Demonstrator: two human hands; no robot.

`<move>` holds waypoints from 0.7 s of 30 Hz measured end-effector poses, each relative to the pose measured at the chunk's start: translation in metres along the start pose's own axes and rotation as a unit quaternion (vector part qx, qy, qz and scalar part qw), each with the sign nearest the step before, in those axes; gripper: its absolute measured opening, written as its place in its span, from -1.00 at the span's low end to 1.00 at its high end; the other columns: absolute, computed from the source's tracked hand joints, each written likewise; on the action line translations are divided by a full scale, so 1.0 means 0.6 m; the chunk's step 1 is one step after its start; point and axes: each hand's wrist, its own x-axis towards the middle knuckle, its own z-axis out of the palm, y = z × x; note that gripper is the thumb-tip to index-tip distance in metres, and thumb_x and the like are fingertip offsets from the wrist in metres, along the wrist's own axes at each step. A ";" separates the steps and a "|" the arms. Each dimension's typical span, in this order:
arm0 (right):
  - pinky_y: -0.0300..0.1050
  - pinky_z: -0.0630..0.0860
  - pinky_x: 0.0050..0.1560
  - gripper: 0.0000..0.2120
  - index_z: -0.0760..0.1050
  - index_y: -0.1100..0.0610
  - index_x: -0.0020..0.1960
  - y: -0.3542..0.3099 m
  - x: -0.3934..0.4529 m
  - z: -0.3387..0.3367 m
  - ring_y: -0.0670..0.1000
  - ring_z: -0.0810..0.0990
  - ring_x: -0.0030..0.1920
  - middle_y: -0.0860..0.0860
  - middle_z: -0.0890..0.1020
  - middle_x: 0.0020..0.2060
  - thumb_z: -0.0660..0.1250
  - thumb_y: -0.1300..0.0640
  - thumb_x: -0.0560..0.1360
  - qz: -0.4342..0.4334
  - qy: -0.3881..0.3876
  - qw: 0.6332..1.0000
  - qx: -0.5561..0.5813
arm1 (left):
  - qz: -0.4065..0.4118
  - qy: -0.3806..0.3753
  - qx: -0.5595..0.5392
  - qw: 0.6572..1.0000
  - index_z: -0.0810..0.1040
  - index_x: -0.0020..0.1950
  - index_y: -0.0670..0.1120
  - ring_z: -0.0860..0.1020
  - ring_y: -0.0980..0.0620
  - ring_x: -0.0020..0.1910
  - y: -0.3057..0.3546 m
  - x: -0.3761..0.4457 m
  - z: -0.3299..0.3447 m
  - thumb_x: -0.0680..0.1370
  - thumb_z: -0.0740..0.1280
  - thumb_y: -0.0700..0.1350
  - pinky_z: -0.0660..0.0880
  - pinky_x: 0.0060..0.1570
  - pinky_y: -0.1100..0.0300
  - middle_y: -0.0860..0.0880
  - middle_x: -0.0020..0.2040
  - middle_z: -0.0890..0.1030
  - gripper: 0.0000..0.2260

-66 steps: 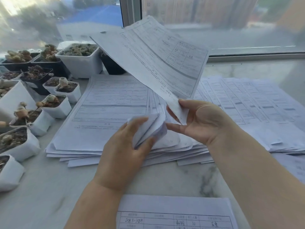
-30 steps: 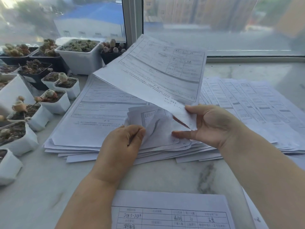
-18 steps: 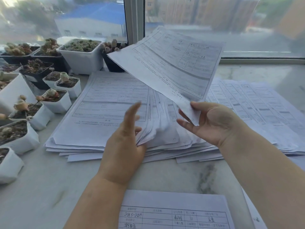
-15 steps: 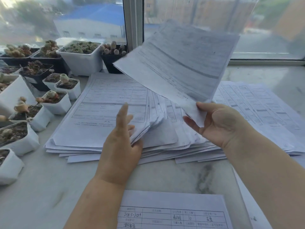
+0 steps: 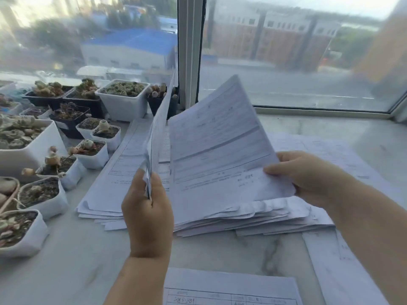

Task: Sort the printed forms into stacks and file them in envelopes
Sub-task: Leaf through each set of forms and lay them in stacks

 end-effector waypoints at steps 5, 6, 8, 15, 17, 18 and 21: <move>0.09 0.60 0.10 -0.79 0.52 0.31 0.15 -0.011 0.068 0.130 0.21 0.63 0.08 0.23 0.63 0.08 0.26 0.28 0.55 0.033 -0.007 0.997 -0.063 | 0.047 -0.007 0.015 0.999 0.53 -0.09 -0.33 0.48 0.00 -0.24 -0.015 0.007 0.001 0.56 0.23 -0.28 0.37 -0.19 0.49 -0.08 -0.32 0.57 -0.86; 0.12 0.59 0.12 -0.80 0.52 0.32 0.13 -0.009 0.077 0.146 0.21 0.63 0.07 0.24 0.63 0.06 0.26 0.26 0.55 0.043 -0.008 0.997 -0.069 | 0.048 -0.028 0.018 0.998 0.57 0.04 -0.32 0.52 0.07 -0.08 -0.016 0.007 0.003 0.54 0.24 -0.28 0.36 -0.07 0.56 -0.07 -0.14 0.62 -0.82; 0.03 0.59 0.01 -0.89 0.49 0.26 -0.02 -0.002 0.089 0.165 0.17 0.60 -0.03 0.18 0.60 -0.07 0.30 0.21 0.54 0.056 -0.011 0.996 -0.073 | 0.052 -0.102 0.002 0.993 0.57 0.20 -0.23 0.46 0.27 0.09 -0.021 0.004 0.009 0.53 0.24 -0.31 0.29 0.06 0.62 0.06 0.06 0.56 -0.73; 0.20 0.54 0.18 -0.74 0.51 0.25 0.06 0.016 0.095 0.164 0.23 0.61 0.12 0.25 0.63 0.08 0.37 0.07 0.50 0.072 -0.003 0.996 -0.052 | 0.033 -0.305 0.056 0.950 0.61 0.07 -0.02 0.45 0.34 -0.19 -0.029 -0.005 0.014 0.58 0.25 -0.23 0.29 -0.15 0.56 0.22 -0.21 0.52 -0.81; 0.23 0.56 0.15 -0.70 0.53 0.27 0.07 0.014 0.091 0.162 0.23 0.62 0.10 0.24 0.63 0.07 0.34 0.04 0.51 0.069 -0.011 0.995 -0.069 | 0.039 -0.313 0.068 0.947 0.61 0.11 -0.04 0.45 0.28 -0.11 -0.022 -0.006 0.013 0.58 0.26 -0.22 0.25 -0.08 0.60 0.21 -0.09 0.55 -0.81; 0.25 0.56 0.13 -0.67 0.53 0.28 0.09 0.013 0.090 0.162 0.25 0.62 0.10 0.25 0.63 0.07 0.33 0.02 0.51 0.065 -0.019 0.995 -0.074 | 0.044 -0.316 0.074 0.945 0.60 0.13 -0.03 0.46 0.23 -0.05 -0.020 -0.007 0.012 0.58 0.26 -0.22 0.24 -0.06 0.61 0.19 -0.04 0.55 -0.80; 0.27 0.55 0.13 -0.68 0.55 0.24 0.02 0.007 0.091 0.159 0.28 0.62 0.10 0.27 0.63 0.06 0.32 -0.04 0.53 0.040 -0.033 0.995 -0.087 | 0.047 -0.328 0.079 0.940 0.60 0.06 -0.01 0.48 0.13 -0.09 -0.021 -0.005 0.011 0.60 0.24 -0.16 0.30 -0.12 0.53 0.14 -0.11 0.57 -0.85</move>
